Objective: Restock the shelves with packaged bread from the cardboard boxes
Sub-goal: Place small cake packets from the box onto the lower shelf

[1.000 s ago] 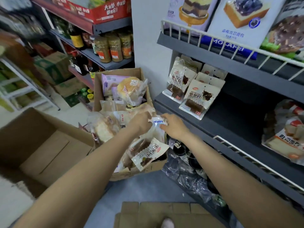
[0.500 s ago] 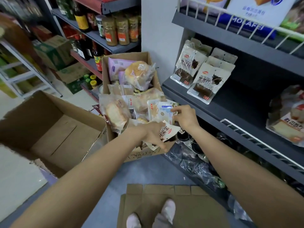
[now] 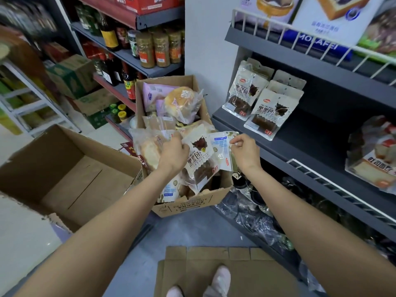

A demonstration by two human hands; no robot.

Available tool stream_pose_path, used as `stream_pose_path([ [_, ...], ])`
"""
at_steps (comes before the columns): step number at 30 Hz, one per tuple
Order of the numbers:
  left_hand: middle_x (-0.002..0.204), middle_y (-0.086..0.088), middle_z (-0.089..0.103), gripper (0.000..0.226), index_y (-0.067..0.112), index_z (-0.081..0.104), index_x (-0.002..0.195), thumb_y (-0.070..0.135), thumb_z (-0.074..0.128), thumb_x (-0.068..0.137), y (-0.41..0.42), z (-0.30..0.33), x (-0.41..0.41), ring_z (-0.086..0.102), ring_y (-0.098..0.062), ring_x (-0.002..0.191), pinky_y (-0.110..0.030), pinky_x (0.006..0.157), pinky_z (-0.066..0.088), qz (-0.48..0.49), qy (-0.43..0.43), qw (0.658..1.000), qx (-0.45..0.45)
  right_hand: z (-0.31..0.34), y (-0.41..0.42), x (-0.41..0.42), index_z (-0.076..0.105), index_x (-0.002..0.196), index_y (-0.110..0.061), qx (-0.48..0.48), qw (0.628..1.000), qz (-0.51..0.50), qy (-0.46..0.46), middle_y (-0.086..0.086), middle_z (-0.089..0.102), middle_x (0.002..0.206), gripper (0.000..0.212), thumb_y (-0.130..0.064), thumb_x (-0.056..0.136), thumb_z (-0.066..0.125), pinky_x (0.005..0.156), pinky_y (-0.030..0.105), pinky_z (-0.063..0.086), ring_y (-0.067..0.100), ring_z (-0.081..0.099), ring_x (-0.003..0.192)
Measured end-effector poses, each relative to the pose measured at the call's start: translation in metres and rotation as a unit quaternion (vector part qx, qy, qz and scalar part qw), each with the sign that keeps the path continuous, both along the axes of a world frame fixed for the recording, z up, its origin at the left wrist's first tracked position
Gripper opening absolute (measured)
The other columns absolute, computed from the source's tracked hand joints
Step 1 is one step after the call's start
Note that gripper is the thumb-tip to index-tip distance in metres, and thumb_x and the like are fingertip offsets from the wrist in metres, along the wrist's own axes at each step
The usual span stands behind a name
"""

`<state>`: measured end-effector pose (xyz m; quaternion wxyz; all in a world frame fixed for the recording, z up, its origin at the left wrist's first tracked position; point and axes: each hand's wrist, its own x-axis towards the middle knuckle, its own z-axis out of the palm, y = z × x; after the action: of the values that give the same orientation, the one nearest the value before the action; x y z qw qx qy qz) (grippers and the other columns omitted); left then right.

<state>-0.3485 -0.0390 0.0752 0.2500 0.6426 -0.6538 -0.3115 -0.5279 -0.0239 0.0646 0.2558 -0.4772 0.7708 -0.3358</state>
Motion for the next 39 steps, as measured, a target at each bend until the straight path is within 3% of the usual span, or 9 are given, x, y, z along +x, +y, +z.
stream_pose_path([
  [7,0.096,-0.013,0.068,0.015,0.013,0.061,0.105,0.019,0.053,0.093,-0.01,0.03,-0.011,0.061,-0.033,0.095,-0.039,0.082,0.049,-0.037,0.01,0.995,-0.087,0.022,-0.001,-0.001,0.065,0.104,-0.009,-0.067,0.997,-0.02,0.024,0.006,0.063,0.104,0.025,-0.001,0.091,0.046,0.071,0.024,0.038,0.017,0.056,0.09],
  [13,0.104,-0.01,0.066,0.02,0.008,0.065,0.109,0.016,0.059,0.092,-0.025,0.051,-0.028,0.062,-0.024,0.1,-0.036,0.093,0.046,-0.175,0.024,0.983,-0.044,0.037,0.008,-0.024,0.065,0.074,-0.009,-0.113,0.99,0.052,0.071,-0.003,0.06,0.087,0.033,0.01,0.085,0.041,0.071,0.021,0.033,0.012,0.052,0.084],
  [18,0.151,0.001,0.035,0.028,0.01,0.064,0.117,0.018,0.061,0.09,-0.034,0.066,-0.056,0.052,-0.02,0.123,-0.017,0.093,0.034,-0.341,-0.078,0.936,-0.039,0.06,0.022,-0.046,0.054,0.059,-0.01,-0.171,0.973,0.101,0.118,-0.004,0.052,0.071,0.032,0.017,0.071,0.041,0.07,0.02,0.036,0.011,0.048,0.071],
  [22,0.141,-0.007,0.049,0.034,0.007,0.06,0.122,0.017,0.062,0.09,-0.032,0.062,-0.091,0.052,-0.022,0.123,-0.012,0.09,0.032,-0.344,-0.026,0.938,-0.021,0.073,0.029,-0.073,0.051,0.055,-0.012,-0.176,0.968,0.143,0.108,-0.001,0.052,0.072,0.034,0.019,0.067,0.04,0.067,0.021,0.035,0.015,0.051,0.071],
  [26,0.128,-0.011,0.056,0.034,0.004,0.061,0.118,0.015,0.066,0.087,-0.029,0.06,-0.125,0.054,-0.024,0.117,-0.034,0.102,0.043,-0.315,0.061,0.947,0.0,0.074,0.045,-0.105,0.048,0.057,-0.023,-0.164,0.981,0.09,0.056,-0.009,0.054,0.07,0.044,0.015,0.076,0.043,0.068,0.023,0.036,0.01,0.052,0.073],
  [29,0.128,-0.013,0.055,0.033,0.002,0.06,0.118,0.016,0.064,0.089,-0.027,0.058,-0.149,0.056,-0.026,0.116,-0.038,0.103,0.043,-0.322,0.099,0.942,0.008,0.062,0.05,-0.124,0.053,0.087,-0.016,-0.207,0.969,-0.039,-0.126,-0.007,0.062,0.083,0.014,-0.003,0.087,0.059,0.076,0.021,0.047,0.006,0.059,0.081],
  [33,0.124,-0.011,0.06,0.032,0.003,0.059,0.119,0.018,0.061,0.091,-0.029,0.043,-0.171,0.06,-0.02,0.108,-0.028,0.096,0.047,-0.292,0.15,0.944,0.043,0.039,0.054,-0.165,0.054,0.115,-0.025,-0.081,0.934,-0.126,-0.326,-0.002,0.061,0.119,0.03,-0.035,0.088,0.062,0.1,0.044,0.045,0.019,0.055,0.116],
  [36,0.103,-0.001,0.067,0.024,0.004,0.06,0.116,0.013,0.057,0.093,-0.031,0.036,-0.191,0.063,0.002,0.08,-0.009,0.076,0.049,-0.268,0.222,0.934,0.08,0.023,0.052,-0.182,0.063,0.107,-0.024,-0.03,0.948,-0.032,-0.315,0.001,0.069,0.105,0.016,-0.027,0.094,0.056,0.089,0.039,0.051,0.02,0.063,0.103],
  [39,0.107,-0.004,0.067,0.03,0.003,0.058,0.119,0.018,0.058,0.093,-0.04,0.03,-0.218,0.064,-0.009,0.09,-0.025,0.091,0.049,-0.232,0.257,0.935,0.08,0.008,0.035,-0.203,0.066,0.089,-0.014,-0.12,0.955,-0.094,-0.255,-0.001,0.072,0.077,0.011,-0.013,0.094,0.056,0.069,0.033,0.055,0.013,0.066,0.072],
])
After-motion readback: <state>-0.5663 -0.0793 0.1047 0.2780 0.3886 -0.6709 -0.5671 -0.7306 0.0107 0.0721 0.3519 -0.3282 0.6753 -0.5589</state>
